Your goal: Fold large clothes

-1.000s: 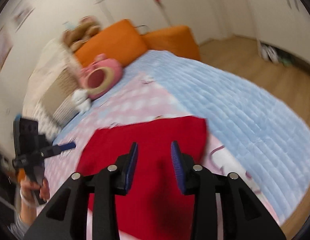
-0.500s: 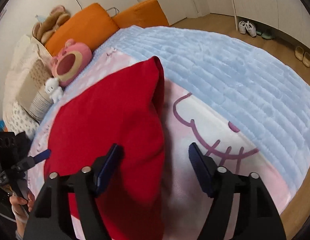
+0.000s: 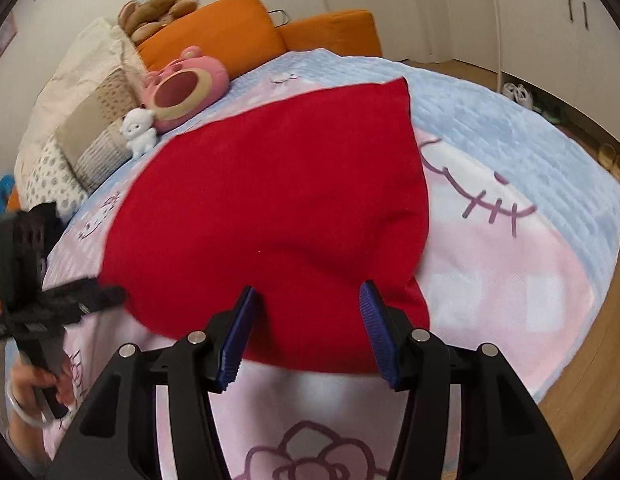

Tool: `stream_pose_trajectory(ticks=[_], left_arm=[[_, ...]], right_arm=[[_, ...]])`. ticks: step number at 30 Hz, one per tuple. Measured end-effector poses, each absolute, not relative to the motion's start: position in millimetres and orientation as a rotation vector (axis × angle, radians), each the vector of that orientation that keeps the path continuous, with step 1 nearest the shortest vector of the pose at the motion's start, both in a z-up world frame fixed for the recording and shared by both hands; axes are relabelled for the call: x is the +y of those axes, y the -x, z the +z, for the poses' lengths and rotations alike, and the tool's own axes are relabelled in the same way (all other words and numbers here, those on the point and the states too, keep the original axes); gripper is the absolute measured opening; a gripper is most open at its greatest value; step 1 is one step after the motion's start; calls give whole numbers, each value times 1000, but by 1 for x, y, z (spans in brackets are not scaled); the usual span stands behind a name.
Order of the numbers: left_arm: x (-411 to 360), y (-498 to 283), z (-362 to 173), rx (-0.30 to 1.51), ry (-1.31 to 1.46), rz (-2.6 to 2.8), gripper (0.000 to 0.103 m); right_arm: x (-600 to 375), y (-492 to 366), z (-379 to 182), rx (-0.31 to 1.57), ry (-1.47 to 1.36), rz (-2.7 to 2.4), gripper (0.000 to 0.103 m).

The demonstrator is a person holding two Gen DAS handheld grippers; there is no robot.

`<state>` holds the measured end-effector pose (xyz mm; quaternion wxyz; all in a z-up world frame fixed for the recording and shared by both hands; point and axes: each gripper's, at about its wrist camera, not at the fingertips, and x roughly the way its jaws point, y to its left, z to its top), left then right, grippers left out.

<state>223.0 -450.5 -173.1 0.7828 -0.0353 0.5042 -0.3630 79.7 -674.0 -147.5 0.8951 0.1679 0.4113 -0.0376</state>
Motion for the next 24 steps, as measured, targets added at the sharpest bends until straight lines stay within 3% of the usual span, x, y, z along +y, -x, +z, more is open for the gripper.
stream_pose_trajectory(ticks=[2,4,10,14,24], left_arm=[[-444,-222,-178,1066,122,-781,95],[-441,-214,-169,1025,98,-757,95],[-433,-146,-99,616,-43,-744,100],[-436,-115,-70,470,-53,-715,100],[-434,-117,-100,574,59,-656,100]], right_arm=[[-668,-79,-145,837,-328,-96,59],[-660,-71,-136,798,-297,-95,98],[-613,-23,-112,639,-112,-153,98],[-596,-7,-106,640,-54,-259,98],[-589,6,-120,571,-65,-284,98]])
